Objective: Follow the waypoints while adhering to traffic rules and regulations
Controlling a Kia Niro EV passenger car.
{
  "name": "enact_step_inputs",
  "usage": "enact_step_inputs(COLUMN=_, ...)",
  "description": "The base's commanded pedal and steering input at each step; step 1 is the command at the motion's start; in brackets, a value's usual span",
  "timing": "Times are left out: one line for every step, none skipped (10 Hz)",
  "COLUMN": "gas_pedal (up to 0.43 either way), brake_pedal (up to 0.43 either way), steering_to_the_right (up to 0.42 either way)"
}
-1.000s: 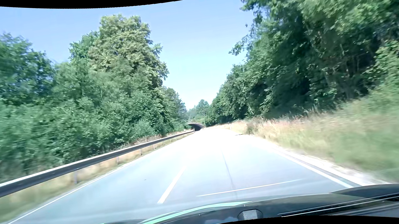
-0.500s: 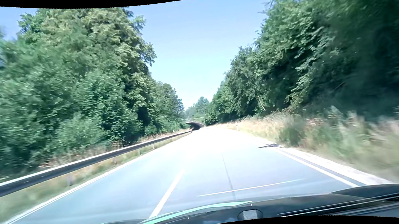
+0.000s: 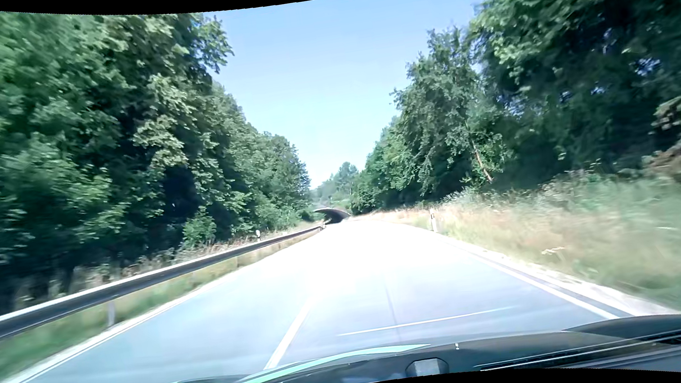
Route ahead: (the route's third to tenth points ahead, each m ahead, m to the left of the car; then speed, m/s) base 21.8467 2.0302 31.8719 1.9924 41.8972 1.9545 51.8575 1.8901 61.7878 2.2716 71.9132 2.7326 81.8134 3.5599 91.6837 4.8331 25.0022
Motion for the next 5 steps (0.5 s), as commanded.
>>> enact_step_inputs(gas_pedal=0.260, brake_pedal=0.000, steering_to_the_right=-0.004)
enact_step_inputs(gas_pedal=0.248, brake_pedal=0.000, steering_to_the_right=-0.005)
enact_step_inputs(gas_pedal=0.248, brake_pedal=0.000, steering_to_the_right=-0.005)
enact_step_inputs(gas_pedal=0.260, brake_pedal=0.000, steering_to_the_right=-0.005)
enact_step_inputs(gas_pedal=0.260, brake_pedal=0.000, steering_to_the_right=-0.006)
